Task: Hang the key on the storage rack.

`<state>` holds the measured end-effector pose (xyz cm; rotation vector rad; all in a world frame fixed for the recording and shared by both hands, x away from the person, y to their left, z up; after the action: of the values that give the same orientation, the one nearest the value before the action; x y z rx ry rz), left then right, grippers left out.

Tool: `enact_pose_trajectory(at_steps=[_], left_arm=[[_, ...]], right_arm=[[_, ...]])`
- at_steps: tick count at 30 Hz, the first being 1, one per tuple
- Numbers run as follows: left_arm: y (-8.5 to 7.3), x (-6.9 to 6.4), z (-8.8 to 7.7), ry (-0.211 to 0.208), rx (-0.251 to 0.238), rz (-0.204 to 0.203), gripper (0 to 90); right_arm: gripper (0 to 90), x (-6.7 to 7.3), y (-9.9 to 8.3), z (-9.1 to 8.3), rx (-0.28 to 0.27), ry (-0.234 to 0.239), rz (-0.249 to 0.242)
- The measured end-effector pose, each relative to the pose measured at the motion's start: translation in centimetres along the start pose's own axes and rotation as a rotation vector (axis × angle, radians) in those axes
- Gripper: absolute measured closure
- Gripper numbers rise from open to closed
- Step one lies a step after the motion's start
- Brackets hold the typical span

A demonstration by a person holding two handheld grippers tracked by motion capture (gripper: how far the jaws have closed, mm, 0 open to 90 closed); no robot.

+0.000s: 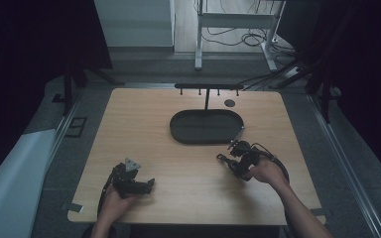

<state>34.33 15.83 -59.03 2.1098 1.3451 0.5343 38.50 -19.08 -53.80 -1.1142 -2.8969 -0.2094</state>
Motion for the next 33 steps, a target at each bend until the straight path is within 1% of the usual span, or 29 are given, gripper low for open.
enact_pose_trajectory(at_steps=[1,2,3,7,17,20,22,24,27,28,29,33], left_arm=[[0.0,0.0,0.0,0.000,0.000,0.000,0.0],[0.0,0.0,0.0,0.000,0.000,0.000,0.0],[0.0,0.0,0.0,0.000,0.000,0.000,0.0],[0.0,0.0,0.0,0.000,0.000,0.000,0.0],[0.0,0.0,0.0,0.001,-0.002,-0.003,0.0],[0.0,0.0,0.0,0.001,-0.002,-0.003,0.0],[0.0,0.0,0.0,0.001,-0.002,-0.003,0.0],[0.0,0.0,0.0,0.000,-0.001,-0.001,0.0],[0.0,0.0,0.0,0.001,-0.002,0.000,0.0],[0.0,0.0,0.0,0.001,-0.002,0.000,0.0],[0.0,0.0,0.0,0.000,-0.002,-0.001,0.0],[0.0,0.0,0.0,0.000,-0.001,-0.002,0.0]], right_arm=[[48.8,-0.2,0.1,-0.5,-0.009,0.001,0.000],[48.8,-0.2,0.1,-0.5,-0.009,0.001,0.000],[48.8,-0.3,0.2,-1.0,-0.015,0.000,-0.001],[48.8,-0.5,0.4,-1.9,-0.029,0.004,0.002],[48.9,-1.1,0.9,-4.4,-0.059,-0.009,0.005],[48.9,-1.4,1.0,-5.2,-0.070,-0.014,0.012],[48.9,-1.5,1.0,-5.4,-0.071,-0.013,0.012],[48.9,-1.8,1.1,-6.3,-0.082,-0.014,0.018],[49.0,-2.1,1.3,-7.1,-0.092,-0.017,0.027],[49.0,-2.1,1.3,-7.1,-0.092,-0.017,0.027],[48.9,-2.4,1.4,-7.7,-0.096,-0.018,0.033],[49.0,-2.9,1.7,-8.7,-0.106,-0.024,0.046]])
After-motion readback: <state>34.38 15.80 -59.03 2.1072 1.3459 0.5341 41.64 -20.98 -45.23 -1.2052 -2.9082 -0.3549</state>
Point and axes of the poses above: each handheld gripper's, and its own axes: z roughly forward along the jaws, y roughly out of its top, x roughly to its left, the point moved 9 cm from there along z, roughly forward along the jaws, and after that the axes turned 4 degrees about y, right-handed, at the moved point
